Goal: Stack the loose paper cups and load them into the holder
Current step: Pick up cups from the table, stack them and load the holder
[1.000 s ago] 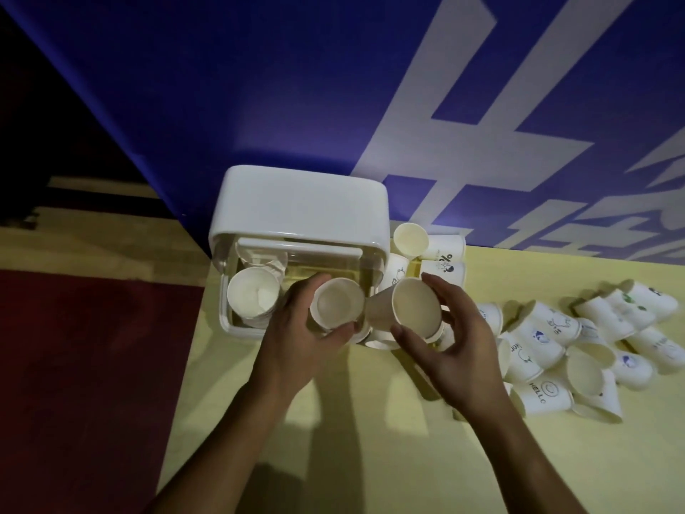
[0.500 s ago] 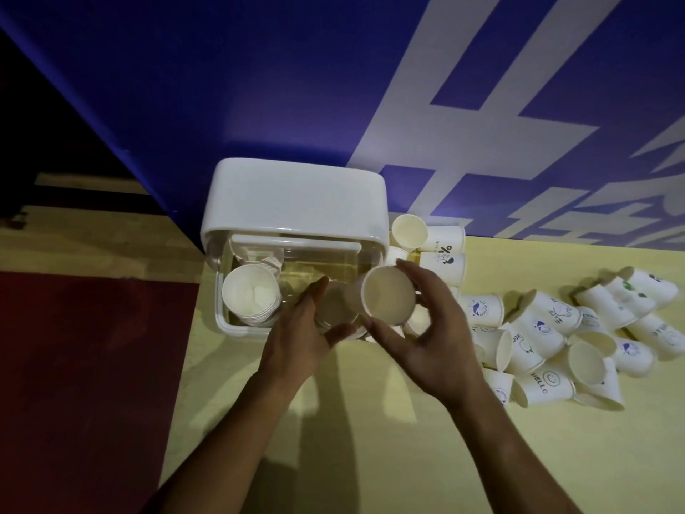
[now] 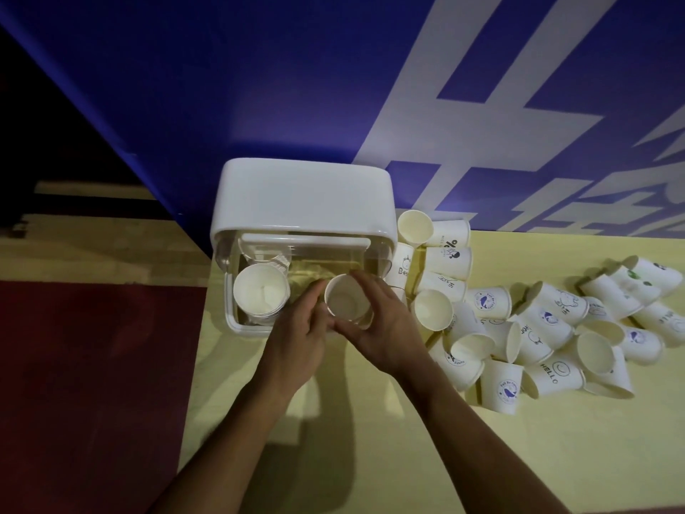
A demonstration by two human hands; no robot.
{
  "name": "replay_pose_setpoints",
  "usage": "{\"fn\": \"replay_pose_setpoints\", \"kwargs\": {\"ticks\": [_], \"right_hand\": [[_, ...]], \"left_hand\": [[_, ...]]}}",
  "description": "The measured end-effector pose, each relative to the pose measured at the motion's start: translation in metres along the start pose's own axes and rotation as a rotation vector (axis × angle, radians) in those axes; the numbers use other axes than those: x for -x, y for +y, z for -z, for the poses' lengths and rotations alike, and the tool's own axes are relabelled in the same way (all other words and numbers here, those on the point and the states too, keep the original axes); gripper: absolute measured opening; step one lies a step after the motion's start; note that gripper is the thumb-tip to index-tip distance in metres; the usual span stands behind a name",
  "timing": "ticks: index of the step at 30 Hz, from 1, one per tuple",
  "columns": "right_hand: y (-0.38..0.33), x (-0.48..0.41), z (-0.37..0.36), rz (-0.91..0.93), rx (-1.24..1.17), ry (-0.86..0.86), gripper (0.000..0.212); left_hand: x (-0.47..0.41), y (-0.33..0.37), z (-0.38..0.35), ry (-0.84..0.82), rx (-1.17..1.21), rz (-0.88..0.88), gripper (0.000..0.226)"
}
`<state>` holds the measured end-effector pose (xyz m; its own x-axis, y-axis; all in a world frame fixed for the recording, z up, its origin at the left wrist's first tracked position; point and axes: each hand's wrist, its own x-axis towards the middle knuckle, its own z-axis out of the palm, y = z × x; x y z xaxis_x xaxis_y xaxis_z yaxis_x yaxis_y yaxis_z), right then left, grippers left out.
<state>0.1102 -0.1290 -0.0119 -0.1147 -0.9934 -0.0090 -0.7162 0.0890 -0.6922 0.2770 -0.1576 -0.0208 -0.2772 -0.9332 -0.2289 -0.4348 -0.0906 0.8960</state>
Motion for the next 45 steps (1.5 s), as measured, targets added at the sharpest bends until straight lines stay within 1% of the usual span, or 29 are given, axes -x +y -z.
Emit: {"fn": "replay_pose_setpoints", "kwargs": {"ticks": [4,9,17,20,21,23,25,28,30,32,35,37,39,42,45], "right_hand": [[0.002,0.002,-0.002,-0.008,0.021,-0.008,0.069],[0.007,0.005,-0.007,-0.002,0.026,0.002,0.068],[0.008,0.005,-0.009,-0.025,0.037,0.012,0.074],[0.003,0.013,-0.001,-0.017,0.032,0.008,0.083],[0.001,0.019,0.006,-0.024,0.018,0.019,0.083],[-0.002,0.033,0.021,-0.045,-0.018,0.048,0.074],[0.003,0.051,0.040,-0.076,-0.035,0.109,0.059],[0.020,0.075,0.074,-0.162,-0.039,0.214,0.043],[0.038,0.090,0.099,-0.236,-0.066,0.278,0.035],[0.057,0.102,0.124,-0.315,-0.072,0.331,0.032],[0.090,0.118,0.156,-0.401,-0.095,0.383,0.030],[0.116,0.128,0.177,-0.422,-0.095,0.396,0.029],[0.141,0.138,0.196,-0.447,-0.076,0.393,0.028],[0.183,0.157,0.227,-0.512,-0.076,0.389,0.031],[0.224,0.171,0.255,-0.556,-0.062,0.388,0.031]], "left_hand": [[-0.004,0.001,-0.004,0.025,-0.081,-0.044,0.039],[-0.006,-0.001,-0.005,0.021,-0.105,-0.043,0.041],[-0.008,-0.003,-0.005,0.020,-0.179,-0.041,0.042],[-0.001,0.008,-0.001,0.043,-0.143,-0.032,0.043],[0.005,0.015,0.001,0.064,-0.127,-0.044,0.043],[0.022,0.030,0.003,0.123,-0.110,-0.110,0.042],[0.037,0.049,-0.003,0.132,-0.096,-0.188,0.041],[0.041,0.074,-0.032,-0.002,-0.133,-0.316,0.039],[0.035,0.090,-0.058,-0.129,-0.209,-0.453,0.040],[0.022,0.097,-0.089,-0.287,-0.370,-0.590,0.049],[-0.005,0.093,-0.133,-0.548,-0.744,-0.720,0.068],[-0.020,0.088,-0.158,-0.605,-0.976,-0.844,0.075],[-0.032,0.085,-0.174,-0.635,-1.114,-0.967,0.079],[-0.050,0.084,-0.195,-0.677,-1.210,-1.160,0.084],[-0.061,0.091,-0.204,-0.716,-1.198,-1.228,0.096]]}}
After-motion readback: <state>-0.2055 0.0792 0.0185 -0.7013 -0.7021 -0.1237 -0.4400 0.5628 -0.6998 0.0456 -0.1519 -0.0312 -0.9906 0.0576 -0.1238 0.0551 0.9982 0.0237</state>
